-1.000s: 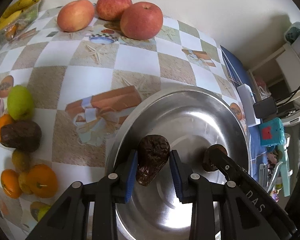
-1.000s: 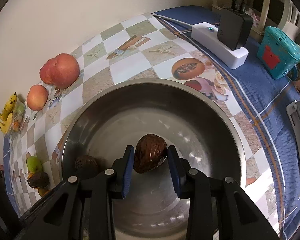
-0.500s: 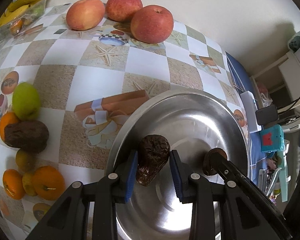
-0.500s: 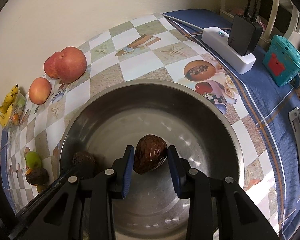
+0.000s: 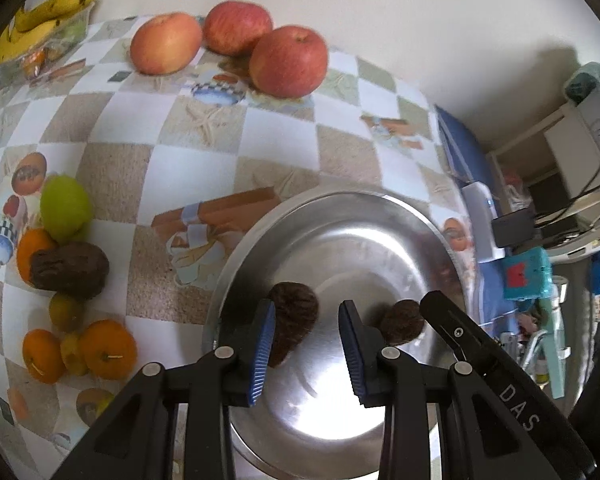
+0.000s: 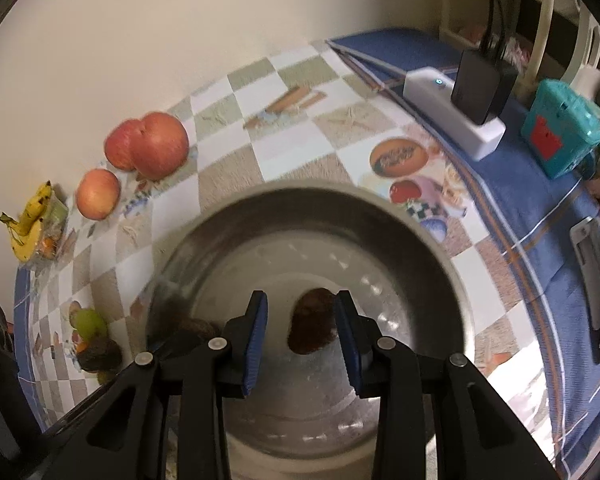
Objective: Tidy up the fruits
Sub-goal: 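Carry both dates into the steel bowl and open both tools, then withdraw both open tools from the bowl back toward the fruit row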
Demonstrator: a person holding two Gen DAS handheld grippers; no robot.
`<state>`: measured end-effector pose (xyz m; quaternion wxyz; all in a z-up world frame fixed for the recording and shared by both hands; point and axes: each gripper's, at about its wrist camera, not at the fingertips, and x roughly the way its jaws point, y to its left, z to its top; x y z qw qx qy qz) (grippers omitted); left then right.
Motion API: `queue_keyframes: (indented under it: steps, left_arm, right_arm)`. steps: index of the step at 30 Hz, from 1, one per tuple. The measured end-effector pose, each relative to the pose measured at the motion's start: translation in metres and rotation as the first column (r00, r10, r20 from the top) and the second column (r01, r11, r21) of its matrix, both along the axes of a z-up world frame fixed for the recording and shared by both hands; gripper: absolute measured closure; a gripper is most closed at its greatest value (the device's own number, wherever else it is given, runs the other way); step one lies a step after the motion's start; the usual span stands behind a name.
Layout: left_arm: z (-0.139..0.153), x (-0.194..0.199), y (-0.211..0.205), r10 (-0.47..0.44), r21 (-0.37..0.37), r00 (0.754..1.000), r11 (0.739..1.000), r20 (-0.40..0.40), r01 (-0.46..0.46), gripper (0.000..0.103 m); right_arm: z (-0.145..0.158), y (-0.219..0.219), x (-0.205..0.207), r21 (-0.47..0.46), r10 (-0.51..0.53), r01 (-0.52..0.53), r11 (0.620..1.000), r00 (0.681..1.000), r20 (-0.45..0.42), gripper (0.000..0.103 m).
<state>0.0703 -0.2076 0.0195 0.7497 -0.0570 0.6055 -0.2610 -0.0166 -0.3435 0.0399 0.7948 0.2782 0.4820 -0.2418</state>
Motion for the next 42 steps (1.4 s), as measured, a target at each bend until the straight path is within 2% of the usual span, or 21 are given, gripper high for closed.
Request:
queue_keyframes:
  steps: [4,7,14,18,21,24,26,27,28,29,30,31,32,35,37,42]
  left_arm:
    - [0.015,-0.003,0.002,-0.009,-0.015,1.000,1.000,0.015,0.009,0.067]
    - [0.022,-0.004,0.007,-0.006,0.002,0.999,1.000,0.038,0.006,0.066]
    - [0.018,0.003,0.046,0.096,0.062,0.994,0.993,0.044,-0.099,0.067]
    - [0.019,0.007,0.072,0.142,0.101,0.987,0.984,0.075,-0.149,0.066]
    - [0.019,0.008,0.091,0.175,0.122,0.981,0.975,0.087,-0.185,0.055]
    - [0.021,0.009,0.109,0.211,0.121,0.973,0.968,0.088,-0.221,0.054]
    - [0.022,0.009,0.117,0.230,0.123,0.969,0.963,0.094,-0.241,0.049]
    - [0.022,0.009,0.121,0.240,0.127,0.966,0.959,0.100,-0.251,0.036]
    - [0.023,0.008,0.125,0.250,0.133,0.962,0.956,0.108,-0.263,0.021]
    - [0.023,0.007,0.128,0.260,0.141,0.958,0.951,0.118,-0.275,0.014]
    - [0.022,0.006,0.131,0.268,0.151,0.955,0.946,0.126,-0.285,0.005]
    - [0.021,0.005,0.134,0.274,0.163,0.953,0.942,0.132,-0.294,0.001]
    - [0.020,0.004,0.136,0.279,0.176,0.951,0.937,0.136,-0.300,0.000]
    - [0.016,0.000,0.144,0.283,0.207,0.947,0.928,0.149,-0.310,0.000]
    - [0.015,-0.002,0.149,0.290,0.222,0.944,0.921,0.158,-0.320,0.000]
    - [0.019,-0.007,0.164,0.313,0.227,0.930,0.908,0.193,-0.353,0.000]
  right_arm:
    - [0.016,0.002,-0.004,-0.009,0.000,0.000,1.000,0.999,0.039,0.067]
    - [0.027,0.006,-0.006,-0.029,0.010,-0.008,1.000,0.998,0.054,0.067]
    - [0.028,0.021,-0.009,-0.030,0.026,-0.025,0.999,0.998,0.052,0.067]
    - [0.025,0.034,-0.010,-0.030,0.052,-0.050,0.998,0.998,0.036,0.067]
    - [0.022,0.043,-0.007,-0.027,0.078,-0.077,0.997,0.997,0.024,0.067]
    - [0.020,0.052,-0.005,-0.031,0.101,-0.100,0.994,0.995,0.016,0.067]
    - [0.018,0.057,-0.003,-0.039,0.118,-0.118,0.992,0.993,0.001,0.067]
    - [0.016,0.059,-0.003,-0.039,0.122,-0.122,0.992,0.993,-0.004,0.067]
    - [0.015,0.060,-0.002,-0.037,0.126,-0.127,0.991,0.992,-0.010,0.062]
    - [0.013,0.061,-0.002,-0.034,0.126,-0.127,0.991,0.992,-0.013,0.055]
    - [0.013,0.062,-0.003,-0.033,0.125,-0.126,0.992,0.992,-0.012,0.037]
    - [0.012,0.063,-0.003,-0.037,0.126,-0.126,0.991,0.992,-0.009,0.030]
    - [0.011,0.064,-0.004,-0.045,0.126,-0.127,0.991,0.992,-0.010,0.024]
    - [0.007,0.068,-0.006,-0.070,0.127,-0.129,0.989,0.991,-0.033,0.019]
    - [0.005,0.070,-0.008,-0.087,0.123,-0.127,0.988,0.991,-0.042,0.007]
    - [0.010,0.080,-0.011,-0.141,0.133,-0.130,0.982,0.991,0.012,0.006]
